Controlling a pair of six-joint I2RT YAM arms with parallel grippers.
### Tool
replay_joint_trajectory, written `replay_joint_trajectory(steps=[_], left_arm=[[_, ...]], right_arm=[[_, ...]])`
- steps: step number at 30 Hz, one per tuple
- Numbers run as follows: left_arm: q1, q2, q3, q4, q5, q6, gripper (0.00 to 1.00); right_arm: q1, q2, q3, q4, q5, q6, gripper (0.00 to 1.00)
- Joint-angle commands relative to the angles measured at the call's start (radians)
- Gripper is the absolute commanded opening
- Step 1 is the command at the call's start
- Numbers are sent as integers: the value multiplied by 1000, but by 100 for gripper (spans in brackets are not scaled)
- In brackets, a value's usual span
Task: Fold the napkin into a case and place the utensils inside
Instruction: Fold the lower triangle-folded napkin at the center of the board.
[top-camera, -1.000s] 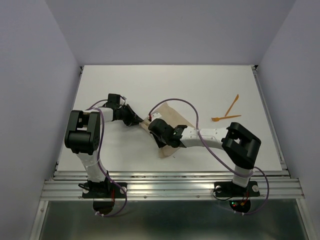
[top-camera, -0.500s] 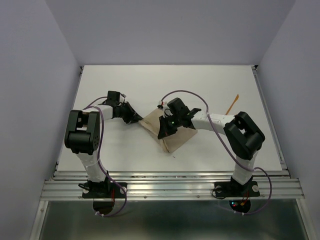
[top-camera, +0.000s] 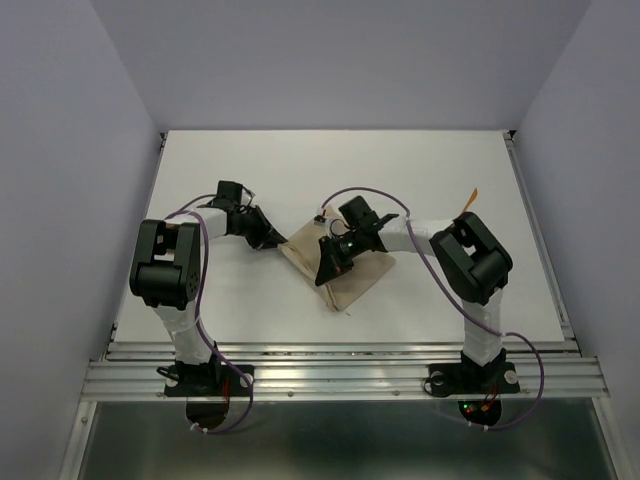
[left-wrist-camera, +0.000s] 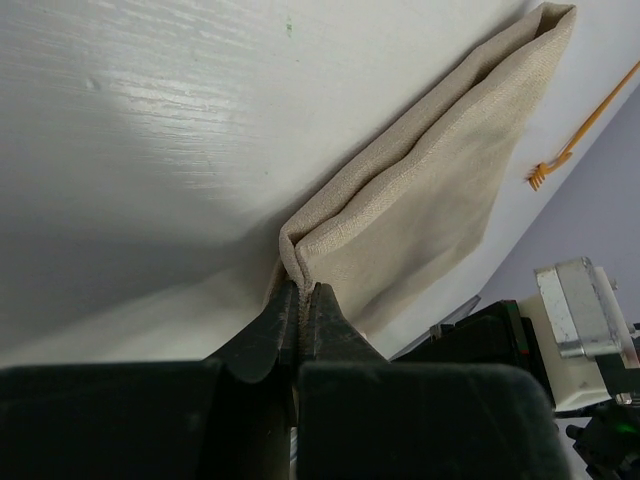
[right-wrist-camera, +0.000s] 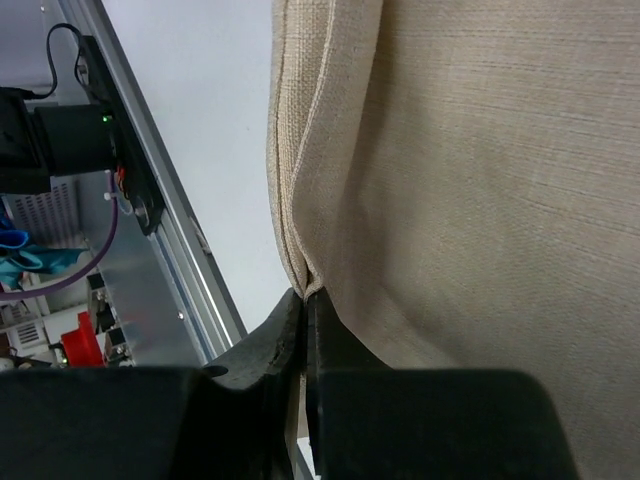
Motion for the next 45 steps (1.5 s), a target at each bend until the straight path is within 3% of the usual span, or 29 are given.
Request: replay_joint_trajectory(steps=[1,5,9,15,21,23,31,36,38,43,45], left_arm=[[6,-18,55,4,-25,29,0],[8,-12,73,-25,-39,43,0],[8,-6,88,-33,-39,47,0],[8,-4,93,-43,-45,54,0],[6,-4,101,-56,-56,57,0],[6,-4,104,-59,-56,58,0],[6,1,105,-57,-56,57,0],[6,2,111,-57,-56,54,0],[6,4,113,-56,-54,54,0],[6,5,113,-53,-56,46,0],[6,4,113,-54,-56,40,0]], right_arm=[[-15,7,11,-22,-71,-24,5],[-33,-7,5,-23,-37,-23,5],[-33,-18,-1,-25,-7,-20,23],[-42,-24,-8,-28,56,-15,37],[-42,-53,-11,-42,82,-17,39],[-42,-61,-11,-51,101,-20,47],[-42,-139,-18,-120,219,-23,47],[-42,-150,-23,-144,250,-31,35],[-42,-150,-26,-144,239,-31,24],[-42,-168,-28,-149,253,-23,20],[-24,-184,-15,-172,361,-14,19]])
